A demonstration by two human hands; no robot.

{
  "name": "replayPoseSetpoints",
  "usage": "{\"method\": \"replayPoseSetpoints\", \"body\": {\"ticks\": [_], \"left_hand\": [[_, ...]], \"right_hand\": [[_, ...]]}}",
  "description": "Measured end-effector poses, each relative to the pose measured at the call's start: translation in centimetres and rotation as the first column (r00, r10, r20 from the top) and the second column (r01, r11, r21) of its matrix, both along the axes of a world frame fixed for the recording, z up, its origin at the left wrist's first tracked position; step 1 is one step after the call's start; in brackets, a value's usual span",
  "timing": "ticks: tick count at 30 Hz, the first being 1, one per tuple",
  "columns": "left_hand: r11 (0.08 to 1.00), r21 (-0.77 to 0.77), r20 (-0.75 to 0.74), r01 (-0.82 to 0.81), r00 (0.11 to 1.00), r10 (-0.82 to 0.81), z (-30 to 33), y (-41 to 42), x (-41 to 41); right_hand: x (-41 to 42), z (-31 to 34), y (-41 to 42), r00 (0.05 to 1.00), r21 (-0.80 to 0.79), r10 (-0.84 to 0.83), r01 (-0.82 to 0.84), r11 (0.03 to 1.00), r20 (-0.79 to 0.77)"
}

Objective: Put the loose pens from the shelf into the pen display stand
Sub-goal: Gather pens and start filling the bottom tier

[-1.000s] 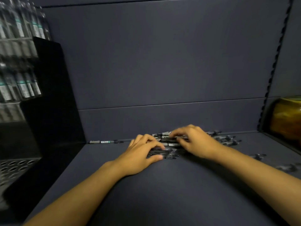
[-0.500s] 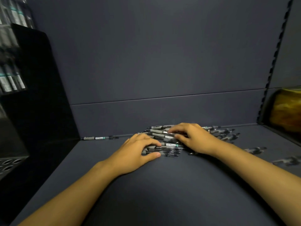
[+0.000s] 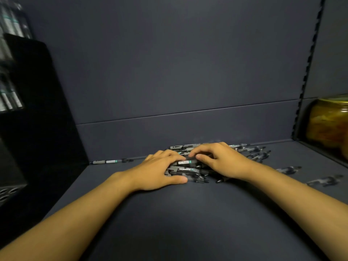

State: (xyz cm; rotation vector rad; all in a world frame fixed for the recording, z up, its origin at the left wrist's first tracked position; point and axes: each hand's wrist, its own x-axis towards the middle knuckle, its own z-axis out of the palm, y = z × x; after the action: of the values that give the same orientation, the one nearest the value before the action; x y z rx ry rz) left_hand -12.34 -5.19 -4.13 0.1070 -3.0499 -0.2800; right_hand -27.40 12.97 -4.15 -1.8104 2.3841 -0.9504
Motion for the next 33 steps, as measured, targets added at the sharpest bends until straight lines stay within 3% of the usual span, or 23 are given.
{"method": "replayPoseSetpoints", "body": {"ticks": [4,13,16,22,28,33], "left_hand": [[0.993,-0.114,0.092,-0.007,0.996,0.018,1.7,0.2,-1.6],[0.988,0.134,0.191,-0.074,0.980,0.048,1.6,-0.9,-3.5],[0.987,0.137,0.215,-0.085,0.975,0.054,1.3,-0.5,-3.3],[0.998,-0.026,0.254,-0.059,0.965,0.064,2.1,0.5,-2.8],[0.974,-0.226,0.224,-0.001,0.973,0.053,2.8,2.3,-1.9],[0.967,-0.253,0.191,0.021,0.981,0.029,3.0,2.9,-0.5]], "right_hand": [[-1.2,0.4,1.2,0.997,0.032,-0.073,0.074,0.997,-0.028],[-2.8,0.2,2.5,0.992,0.097,-0.129,0.130,0.987,-0.017],[-2.7,0.3,2.5,0.990,0.107,-0.135,0.138,0.985,-0.032],[-3.0,0.1,2.4,0.981,0.094,-0.184,0.189,0.978,-0.057],[-2.9,0.1,2.3,0.979,0.019,-0.199,0.199,0.980,0.034],[-3.0,0.5,2.5,0.961,-0.106,-0.243,0.257,0.961,0.129]]}}
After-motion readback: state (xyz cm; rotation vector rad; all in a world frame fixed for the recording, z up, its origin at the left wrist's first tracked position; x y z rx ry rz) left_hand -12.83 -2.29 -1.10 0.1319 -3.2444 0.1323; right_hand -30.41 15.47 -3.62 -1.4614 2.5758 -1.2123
